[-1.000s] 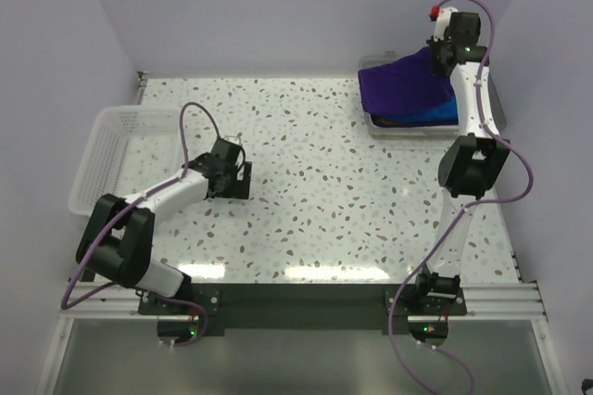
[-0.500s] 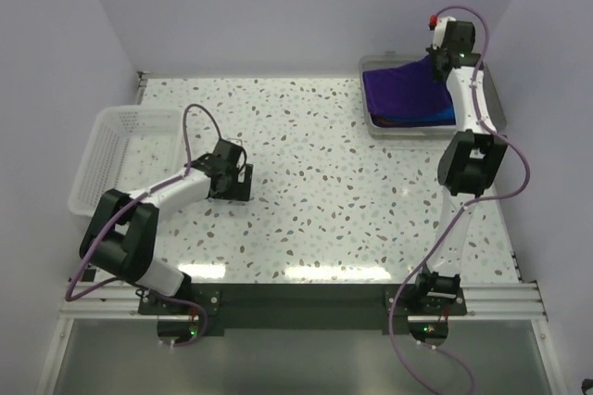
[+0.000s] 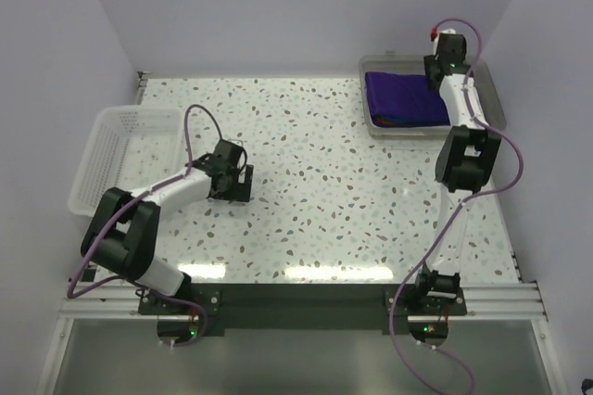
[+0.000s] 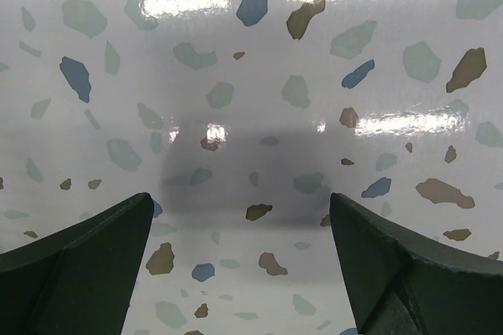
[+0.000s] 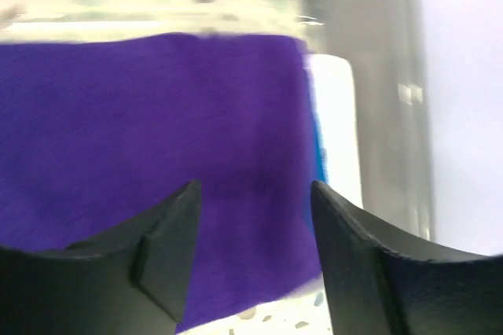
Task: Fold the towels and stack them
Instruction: Neatly place the folded towel into the bin
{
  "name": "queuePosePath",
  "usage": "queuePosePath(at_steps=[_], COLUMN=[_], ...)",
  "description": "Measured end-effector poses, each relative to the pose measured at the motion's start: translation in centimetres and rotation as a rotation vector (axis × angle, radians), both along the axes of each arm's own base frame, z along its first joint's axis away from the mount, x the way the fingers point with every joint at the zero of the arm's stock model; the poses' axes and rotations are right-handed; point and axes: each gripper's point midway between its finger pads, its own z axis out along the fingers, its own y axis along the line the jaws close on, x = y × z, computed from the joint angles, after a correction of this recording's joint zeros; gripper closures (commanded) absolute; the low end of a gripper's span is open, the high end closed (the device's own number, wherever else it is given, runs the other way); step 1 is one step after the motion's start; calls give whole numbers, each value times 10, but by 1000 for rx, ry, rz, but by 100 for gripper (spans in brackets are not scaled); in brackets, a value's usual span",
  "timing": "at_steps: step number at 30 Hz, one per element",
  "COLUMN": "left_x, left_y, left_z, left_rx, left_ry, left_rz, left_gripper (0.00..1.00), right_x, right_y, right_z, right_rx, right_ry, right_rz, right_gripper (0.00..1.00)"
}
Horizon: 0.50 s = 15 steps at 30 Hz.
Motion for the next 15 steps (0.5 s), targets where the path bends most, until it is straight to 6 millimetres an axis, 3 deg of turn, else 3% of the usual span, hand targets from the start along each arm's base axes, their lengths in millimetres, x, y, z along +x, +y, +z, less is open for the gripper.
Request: queuePosePath(at_steps=[5,8,11,15], left_x=[0,2,6,13], left_y=[0,-1,-2,-1], left_z=[0,6,24,61], left_rx=[0,-8,-28,-63], left_ry=[-1,-20,-76,-199], left_rz=[0,0,3,13], left_gripper=[0,0,0,0], right_x=[-8,-16,-32,-76], right_y=[-31,-39,-32,2], right_z=[17,26,35,48], right_rx=[-100,-96,-35,107], right_ry=[-61,-94,-119,-139], right_rz=[-199,-270,-286,-235], right_gripper=[28,27,24,19])
